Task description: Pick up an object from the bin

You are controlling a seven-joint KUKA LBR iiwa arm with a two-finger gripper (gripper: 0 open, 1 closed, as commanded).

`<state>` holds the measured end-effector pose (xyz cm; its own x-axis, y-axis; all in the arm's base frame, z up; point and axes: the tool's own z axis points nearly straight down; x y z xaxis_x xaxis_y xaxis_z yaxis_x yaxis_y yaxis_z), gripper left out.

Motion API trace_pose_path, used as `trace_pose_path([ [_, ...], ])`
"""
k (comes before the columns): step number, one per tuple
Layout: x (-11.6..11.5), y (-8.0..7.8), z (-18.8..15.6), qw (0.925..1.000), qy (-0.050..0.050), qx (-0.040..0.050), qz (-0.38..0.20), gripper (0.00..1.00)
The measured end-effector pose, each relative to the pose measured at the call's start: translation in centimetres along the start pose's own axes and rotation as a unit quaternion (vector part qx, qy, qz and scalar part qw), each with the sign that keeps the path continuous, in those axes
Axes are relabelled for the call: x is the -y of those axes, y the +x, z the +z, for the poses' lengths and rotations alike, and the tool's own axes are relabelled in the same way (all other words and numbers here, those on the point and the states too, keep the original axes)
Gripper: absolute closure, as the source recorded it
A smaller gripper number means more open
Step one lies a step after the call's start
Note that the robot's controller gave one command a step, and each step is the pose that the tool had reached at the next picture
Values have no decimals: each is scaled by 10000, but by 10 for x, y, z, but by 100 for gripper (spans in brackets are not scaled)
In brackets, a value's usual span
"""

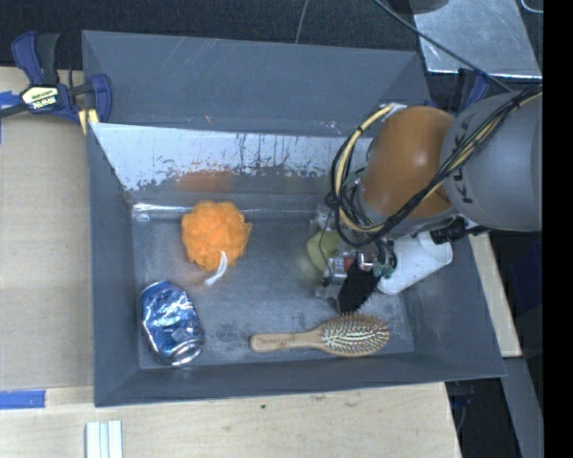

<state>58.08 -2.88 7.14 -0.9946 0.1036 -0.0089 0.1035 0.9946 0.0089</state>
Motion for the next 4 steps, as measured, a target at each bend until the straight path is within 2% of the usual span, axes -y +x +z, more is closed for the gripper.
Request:
trace_pose_path([
  [1,1,-1,0,10000,-14,15,14,0],
  [2,-43,72,1,9971,-23,18,-758,0],
  [3,6,80,0,9919,-20,40,-1267,0],
  [4,62,22,-7,9960,-29,60,-895,0],
])
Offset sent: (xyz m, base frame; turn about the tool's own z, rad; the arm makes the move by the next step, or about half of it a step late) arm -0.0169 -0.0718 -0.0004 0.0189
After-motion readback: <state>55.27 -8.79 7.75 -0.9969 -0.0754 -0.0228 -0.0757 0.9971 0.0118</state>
